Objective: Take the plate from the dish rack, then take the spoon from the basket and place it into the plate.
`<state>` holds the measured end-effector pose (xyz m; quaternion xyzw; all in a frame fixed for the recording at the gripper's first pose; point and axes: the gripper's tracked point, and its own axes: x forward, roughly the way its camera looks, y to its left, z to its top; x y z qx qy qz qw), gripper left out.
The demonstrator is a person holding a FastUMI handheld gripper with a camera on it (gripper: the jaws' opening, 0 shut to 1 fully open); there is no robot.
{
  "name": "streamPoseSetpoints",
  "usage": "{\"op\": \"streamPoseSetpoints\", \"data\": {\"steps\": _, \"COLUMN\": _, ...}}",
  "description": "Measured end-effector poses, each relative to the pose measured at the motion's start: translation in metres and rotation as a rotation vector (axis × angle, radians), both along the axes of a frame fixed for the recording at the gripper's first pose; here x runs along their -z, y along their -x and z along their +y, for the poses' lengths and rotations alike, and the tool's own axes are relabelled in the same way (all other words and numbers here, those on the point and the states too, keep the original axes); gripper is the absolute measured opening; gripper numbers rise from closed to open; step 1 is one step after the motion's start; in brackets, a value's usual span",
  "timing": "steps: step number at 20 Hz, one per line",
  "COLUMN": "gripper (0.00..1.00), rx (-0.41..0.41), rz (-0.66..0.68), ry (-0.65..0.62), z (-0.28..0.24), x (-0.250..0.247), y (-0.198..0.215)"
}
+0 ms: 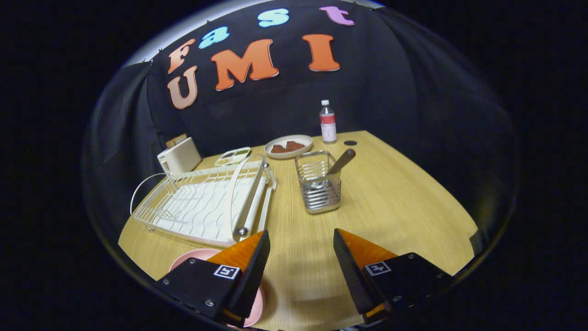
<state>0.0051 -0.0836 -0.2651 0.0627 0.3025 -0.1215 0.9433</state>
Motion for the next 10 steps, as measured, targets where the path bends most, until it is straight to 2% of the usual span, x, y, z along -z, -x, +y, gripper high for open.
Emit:
{"op": "streamPoseSetpoints", "data": {"steps": 4, "gripper": 0.83, "rx": 0.024, "rz": -0.098, "ry": 0.035, "z": -0.024, "x": -0.018, "y": -0.025}}
{"op": "streamPoseSetpoints", "data": {"steps": 9, "gripper": 0.83, "rx": 0.072, "rz": -0.110, "ry": 0.031, "z": -0.053, "x": -0.011, "y": -0.048}}
{"op": "streamPoseSetpoints", "data": {"steps": 10, "gripper": 0.80, "rx": 0.084, "rz": -0.112, "ry": 0.039, "z": -0.061, "x": -0.010, "y": -0.053}}
